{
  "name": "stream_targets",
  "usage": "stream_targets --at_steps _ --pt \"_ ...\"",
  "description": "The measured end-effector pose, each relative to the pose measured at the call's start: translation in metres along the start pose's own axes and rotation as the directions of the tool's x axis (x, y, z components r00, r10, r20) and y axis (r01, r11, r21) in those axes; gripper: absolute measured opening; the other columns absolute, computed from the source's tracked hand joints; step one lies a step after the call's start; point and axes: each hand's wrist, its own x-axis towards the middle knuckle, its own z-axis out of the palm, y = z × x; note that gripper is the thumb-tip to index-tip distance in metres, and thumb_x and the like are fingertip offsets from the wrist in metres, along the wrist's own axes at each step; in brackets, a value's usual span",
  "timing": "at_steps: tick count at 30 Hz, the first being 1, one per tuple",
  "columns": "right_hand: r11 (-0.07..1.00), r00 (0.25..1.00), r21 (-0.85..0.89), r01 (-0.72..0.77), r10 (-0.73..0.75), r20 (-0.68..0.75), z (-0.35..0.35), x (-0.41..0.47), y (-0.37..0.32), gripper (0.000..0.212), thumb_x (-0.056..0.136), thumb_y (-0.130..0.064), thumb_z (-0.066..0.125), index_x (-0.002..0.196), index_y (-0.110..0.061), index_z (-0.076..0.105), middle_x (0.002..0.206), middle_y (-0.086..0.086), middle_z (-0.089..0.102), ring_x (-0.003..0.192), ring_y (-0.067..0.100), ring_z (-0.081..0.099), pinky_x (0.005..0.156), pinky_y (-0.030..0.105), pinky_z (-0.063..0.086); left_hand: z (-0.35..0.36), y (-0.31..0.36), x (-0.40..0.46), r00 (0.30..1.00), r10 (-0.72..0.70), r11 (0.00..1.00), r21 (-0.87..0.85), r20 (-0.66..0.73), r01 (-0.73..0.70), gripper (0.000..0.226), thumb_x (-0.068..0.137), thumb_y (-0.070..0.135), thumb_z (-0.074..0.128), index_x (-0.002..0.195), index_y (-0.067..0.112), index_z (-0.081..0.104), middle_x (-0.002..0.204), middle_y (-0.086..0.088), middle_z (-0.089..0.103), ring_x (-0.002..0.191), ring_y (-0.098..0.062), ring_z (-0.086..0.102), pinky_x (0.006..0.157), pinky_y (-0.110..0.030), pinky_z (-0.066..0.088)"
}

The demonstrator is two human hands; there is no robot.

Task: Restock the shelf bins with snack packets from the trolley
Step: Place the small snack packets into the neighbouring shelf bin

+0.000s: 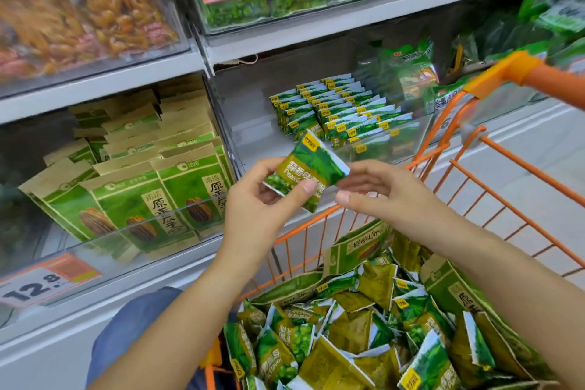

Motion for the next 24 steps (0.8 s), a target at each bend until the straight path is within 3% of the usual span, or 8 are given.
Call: stream_targets --at_steps 4,7,10,14,18,19,21,24 --pt "0.979 0.999 0.202 0.026 -0.021 -0.03 0.009 0.0 -0.001 0.029 0.062 -0.036 0.071 0.087 -0.022 0.068 0.074 -0.009 0.071 0.074 0.007 0.067 0.077 0.029 0.057 0.007 0.0 0.002 0.997 -0.028 0.996 -0.078 0.076 0.034 0.032 0.07 0.023 0.071 0.098 0.013 0.061 0.092 0.003 0.074 0.088 -0.012 0.07 0.078 -0.027 0.055" --pt "0.979 0.995 0.194 0.064 -0.048 -0.086 0.004 0.001 0.002 0.029 0.064 -0.038 0.071 0.089 -0.024 0.066 0.076 -0.009 0.071 0.076 0.009 0.068 0.078 0.029 0.057 0.007 0.0 0.007 0.995 -0.004 0.999 0.034 0.101 0.001 0.031 0.07 0.025 0.073 0.098 0.015 0.064 0.094 0.004 0.074 0.093 -0.013 0.069 0.087 -0.03 0.053" --pt "0.984 0.99 0.142 0.106 -0.092 -0.103 0.001 0.002 0.002 0.028 0.068 -0.039 0.069 0.092 -0.026 0.062 0.08 -0.01 0.067 0.076 0.003 0.066 0.075 0.019 0.053 0.009 0.004 0.011 0.989 -0.038 0.995 0.092 0.14 0.026 0.031 0.069 0.028 0.074 0.097 0.019 0.066 0.093 0.008 0.074 0.091 -0.012 0.068 0.085 -0.029 0.053" --pt "0.984 0.976 0.13 0.124 -0.097 -0.197 -0.001 0.006 0.007 0.011 0.08 -0.023 0.072 0.087 -0.022 0.063 0.081 -0.001 0.063 0.075 0.004 0.06 0.071 0.015 0.049 0.015 0.011 0.018 0.972 -0.098 0.993 0.089 0.215 0.08 0.028 0.071 0.028 0.071 0.096 0.017 0.066 0.09 0.008 0.073 0.089 -0.01 0.067 0.08 -0.024 0.052" --pt "0.993 0.953 0.061 0.096 -0.074 -0.295 -0.01 0.01 0.013 0.031 0.08 -0.042 0.07 0.106 -0.028 0.063 0.08 -0.006 0.071 0.081 0.004 0.064 0.078 0.024 0.047 0.02 0.02 0.037 0.986 -0.088 0.981 0.185 0.144 0.061 0.013 0.078 0.034 0.072 0.083 0.023 0.074 0.081 -0.004 0.073 0.072 -0.014 0.061 0.067 -0.028 0.048" --pt "0.997 0.951 -0.013 0.078 -0.079 -0.299 -0.013 0.01 0.013 0.039 0.082 -0.049 0.066 0.116 -0.031 0.059 0.089 -0.01 0.071 0.09 0.004 0.064 0.082 0.026 0.047 0.021 0.02 0.048 0.993 -0.084 0.98 0.186 0.078 0.068 0.011 0.08 0.032 0.072 0.075 0.022 0.072 0.07 -0.002 0.069 0.064 -0.01 0.056 0.061 -0.025 0.043" --pt "0.934 0.948 -0.356 0.023 -0.134 -0.29 -0.019 0.009 0.014 0.048 0.088 -0.054 0.054 0.131 -0.033 0.048 0.111 -0.013 0.064 0.106 0.007 0.057 0.087 0.03 0.045 0.021 0.015 0.076 0.994 -0.077 0.979 0.184 -0.074 0.089 0.022 0.084 0.026 0.072 0.064 0.021 0.064 0.06 0.002 0.059 0.056 -0.009 0.049 0.055 -0.021 0.039" --pt "0.656 0.961 -0.755 0.003 -0.211 -0.179 -0.022 0.01 0.02 0.048 0.096 -0.046 0.045 0.138 -0.023 0.043 0.127 0.0 0.057 0.123 0.019 0.046 0.106 0.035 0.029 0.024 -0.014 0.122 0.977 -0.167 0.956 0.221 -0.13 0.193 0.017 0.084 0.02 0.073 0.069 0.017 0.066 0.062 -0.001 0.061 0.052 -0.007 0.054 0.056 -0.02 0.049"
